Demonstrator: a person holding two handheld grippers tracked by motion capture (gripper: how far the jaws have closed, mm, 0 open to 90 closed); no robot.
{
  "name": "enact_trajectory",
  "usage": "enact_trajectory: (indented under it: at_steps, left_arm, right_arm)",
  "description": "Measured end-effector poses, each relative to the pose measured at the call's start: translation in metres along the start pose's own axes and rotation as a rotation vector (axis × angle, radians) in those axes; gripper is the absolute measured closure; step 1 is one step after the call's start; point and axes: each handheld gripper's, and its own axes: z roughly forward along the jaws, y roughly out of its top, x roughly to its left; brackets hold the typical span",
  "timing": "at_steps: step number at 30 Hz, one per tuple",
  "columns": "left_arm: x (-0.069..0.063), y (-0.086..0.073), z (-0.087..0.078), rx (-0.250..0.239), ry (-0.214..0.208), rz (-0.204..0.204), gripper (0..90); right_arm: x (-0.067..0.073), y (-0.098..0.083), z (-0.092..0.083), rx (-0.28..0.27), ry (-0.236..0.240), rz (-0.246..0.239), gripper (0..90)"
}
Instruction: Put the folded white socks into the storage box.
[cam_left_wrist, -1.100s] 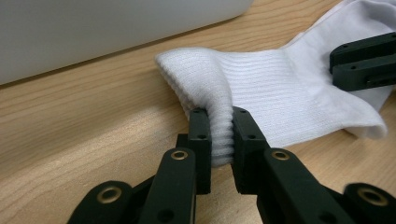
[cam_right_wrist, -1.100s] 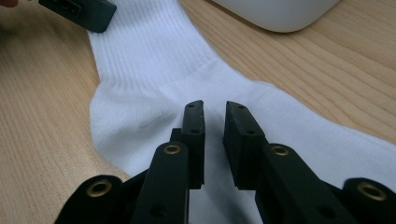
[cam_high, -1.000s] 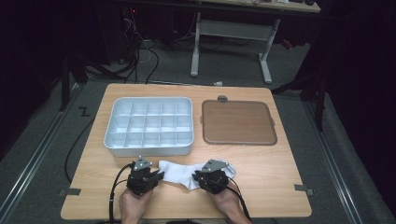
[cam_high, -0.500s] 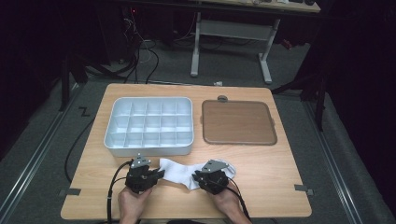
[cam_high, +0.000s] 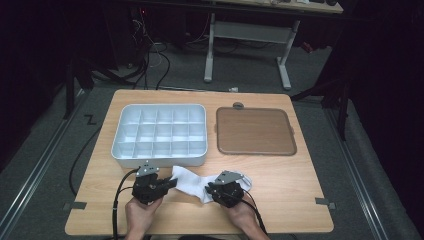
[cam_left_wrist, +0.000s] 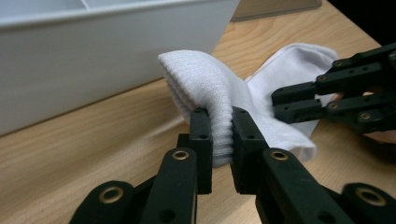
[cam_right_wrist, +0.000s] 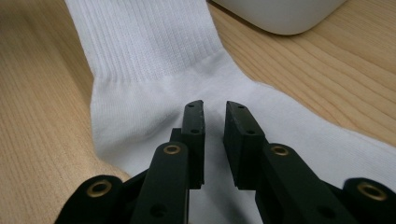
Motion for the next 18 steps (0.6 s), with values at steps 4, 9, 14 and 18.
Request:
enact_trajectory:
  at_steps: [4,9,14,18]
  left_arm:
    - [-0.004,0.005,-0.002,-0.005,-0.014,0.007,81.6]
    - [-0.010,0.012,-0.004,-0.027,-0.043,0.012,81.7]
    - [-0.015,0.016,-0.004,-0.028,-0.058,0.018,81.7]
    - [-0.020,0.019,-0.004,-0.021,-0.070,0.027,81.7]
  right_arm:
    - [0.003,0.002,0.002,0.007,0.000,0.012,78.6]
    - [0.005,0.008,0.008,-0.001,0.017,-0.011,78.4]
    - [0.009,0.012,0.013,0.005,0.025,-0.021,78.5]
    - [0.011,0.016,0.016,0.008,0.031,-0.030,78.5]
